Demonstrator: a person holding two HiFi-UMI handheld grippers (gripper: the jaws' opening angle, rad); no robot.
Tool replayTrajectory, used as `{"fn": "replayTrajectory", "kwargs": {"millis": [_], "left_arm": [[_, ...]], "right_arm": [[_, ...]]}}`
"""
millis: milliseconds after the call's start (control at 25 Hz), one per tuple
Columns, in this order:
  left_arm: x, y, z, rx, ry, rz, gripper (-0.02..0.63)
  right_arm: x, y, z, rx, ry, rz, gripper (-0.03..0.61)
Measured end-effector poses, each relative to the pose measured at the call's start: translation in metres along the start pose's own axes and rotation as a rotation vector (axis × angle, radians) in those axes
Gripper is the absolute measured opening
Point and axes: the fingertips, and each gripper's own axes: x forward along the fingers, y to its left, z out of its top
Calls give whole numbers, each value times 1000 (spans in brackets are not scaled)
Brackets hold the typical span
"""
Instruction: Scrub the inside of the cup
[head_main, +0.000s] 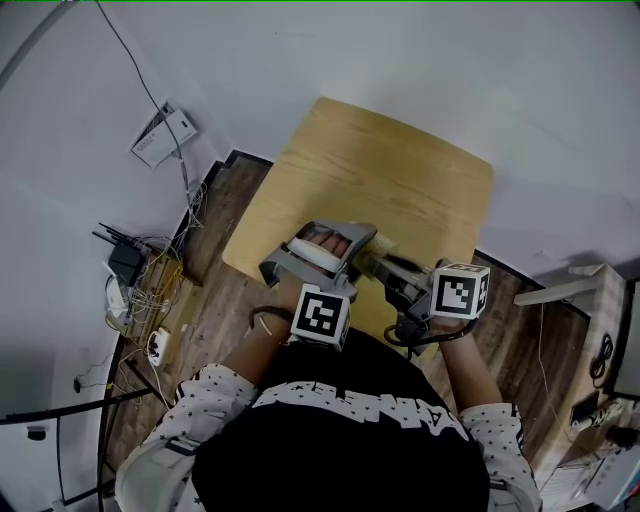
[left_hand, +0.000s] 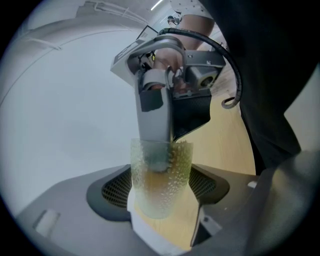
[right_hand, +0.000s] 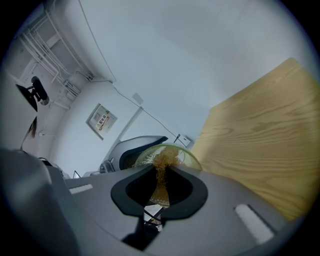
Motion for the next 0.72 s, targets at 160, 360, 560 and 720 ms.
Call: {"fn": "replayTrajectory", "kwargs": {"millis": [160, 360, 560, 720], "left_arm": [[-4, 2, -5, -36, -15, 20, 353], [-11, -6, -17, -68, 12, 12, 353], [-20, -7, -35, -76, 68, 8, 353], [-29, -7, -50, -125, 102, 20, 353]], "right_arm": [[7, 8, 0, -27, 7, 28, 51], [14, 15, -7, -42, 36, 51, 51], [19, 23, -11, -59, 71, 78, 52], [22, 32, -13, -93, 92, 99, 52]]}}
